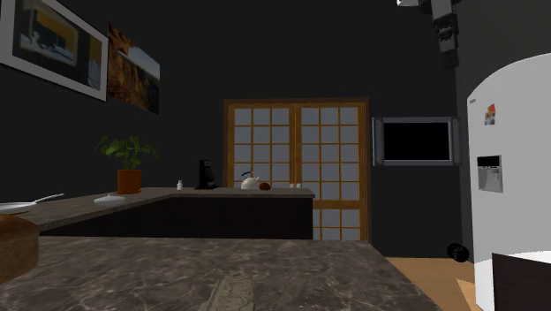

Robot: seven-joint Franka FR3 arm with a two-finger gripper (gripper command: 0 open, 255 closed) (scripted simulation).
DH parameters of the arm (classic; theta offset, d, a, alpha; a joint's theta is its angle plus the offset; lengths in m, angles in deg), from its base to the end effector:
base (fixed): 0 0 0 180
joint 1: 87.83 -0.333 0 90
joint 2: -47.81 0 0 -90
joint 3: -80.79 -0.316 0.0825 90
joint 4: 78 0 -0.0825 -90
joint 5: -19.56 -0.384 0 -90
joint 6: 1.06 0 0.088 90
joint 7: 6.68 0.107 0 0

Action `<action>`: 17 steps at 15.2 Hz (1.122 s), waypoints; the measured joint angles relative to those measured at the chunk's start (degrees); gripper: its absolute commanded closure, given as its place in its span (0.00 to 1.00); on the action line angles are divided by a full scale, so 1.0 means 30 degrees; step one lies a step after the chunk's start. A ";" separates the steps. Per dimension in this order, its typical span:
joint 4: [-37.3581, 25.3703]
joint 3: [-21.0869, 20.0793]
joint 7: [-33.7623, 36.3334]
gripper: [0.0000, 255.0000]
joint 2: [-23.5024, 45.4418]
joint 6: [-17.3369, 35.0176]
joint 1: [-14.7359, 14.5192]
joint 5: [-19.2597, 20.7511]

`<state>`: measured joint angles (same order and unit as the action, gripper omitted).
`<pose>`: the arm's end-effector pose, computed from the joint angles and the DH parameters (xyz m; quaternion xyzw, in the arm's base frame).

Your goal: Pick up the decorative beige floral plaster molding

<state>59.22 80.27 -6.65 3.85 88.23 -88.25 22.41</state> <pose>0.3085 0.0004 0.5656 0.9990 0.0071 -0.0344 0.0283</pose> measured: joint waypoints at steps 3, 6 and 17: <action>0.0209 0.0181 -0.0630 0.00 0.0650 0.0852 -0.0208 0.0099; 0.0248 0.0698 -0.2252 0.00 0.2232 0.2523 -0.0612 0.0384; -0.0628 0.1895 -0.8366 0.00 0.9163 0.8764 -0.2308 0.0464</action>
<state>57.34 85.95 -31.75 31.34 114.52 -95.18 23.81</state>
